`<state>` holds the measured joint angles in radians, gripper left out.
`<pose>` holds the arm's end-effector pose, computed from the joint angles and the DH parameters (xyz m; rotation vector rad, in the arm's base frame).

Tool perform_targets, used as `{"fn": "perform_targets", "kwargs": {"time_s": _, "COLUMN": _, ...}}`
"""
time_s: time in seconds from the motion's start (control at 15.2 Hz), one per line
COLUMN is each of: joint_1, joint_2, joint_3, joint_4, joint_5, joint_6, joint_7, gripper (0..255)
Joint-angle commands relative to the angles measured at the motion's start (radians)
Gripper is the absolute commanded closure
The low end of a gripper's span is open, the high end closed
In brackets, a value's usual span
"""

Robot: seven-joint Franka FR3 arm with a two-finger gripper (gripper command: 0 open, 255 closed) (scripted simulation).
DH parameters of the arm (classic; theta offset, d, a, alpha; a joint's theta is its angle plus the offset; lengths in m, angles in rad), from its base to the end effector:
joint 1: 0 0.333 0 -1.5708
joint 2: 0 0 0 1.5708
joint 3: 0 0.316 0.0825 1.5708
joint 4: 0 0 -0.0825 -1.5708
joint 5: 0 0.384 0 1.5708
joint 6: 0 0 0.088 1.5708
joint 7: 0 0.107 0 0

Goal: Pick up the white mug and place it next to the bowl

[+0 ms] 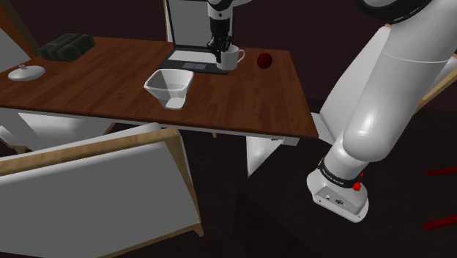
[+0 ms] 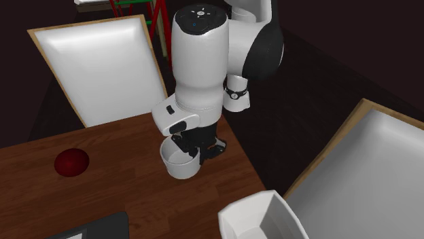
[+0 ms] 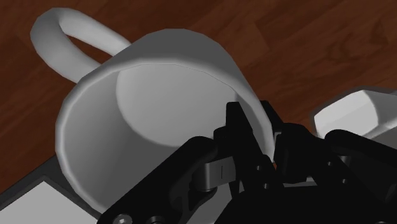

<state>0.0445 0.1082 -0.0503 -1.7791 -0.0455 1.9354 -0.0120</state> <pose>0.5998 -0.0055 0.4946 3.0918 0.0337 0.0739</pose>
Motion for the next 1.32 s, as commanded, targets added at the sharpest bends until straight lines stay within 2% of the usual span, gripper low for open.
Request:
{"fn": "perform_targets", "kwargs": {"time_s": 0.0, "joint_1": -0.001, "joint_2": 0.004, "joint_3": -0.001, "joint_4": -0.023, "joint_5": 0.0, "joint_6": 0.028, "joint_7": -0.001, "gripper": 255}}
{"fn": "perform_targets", "kwargs": {"time_s": 1.25, "joint_1": -0.003, "joint_2": 0.082, "joint_3": -0.001, "joint_4": -0.184, "joint_5": -0.002, "joint_6": 0.266, "joint_7": 0.008, "gripper": 255}}
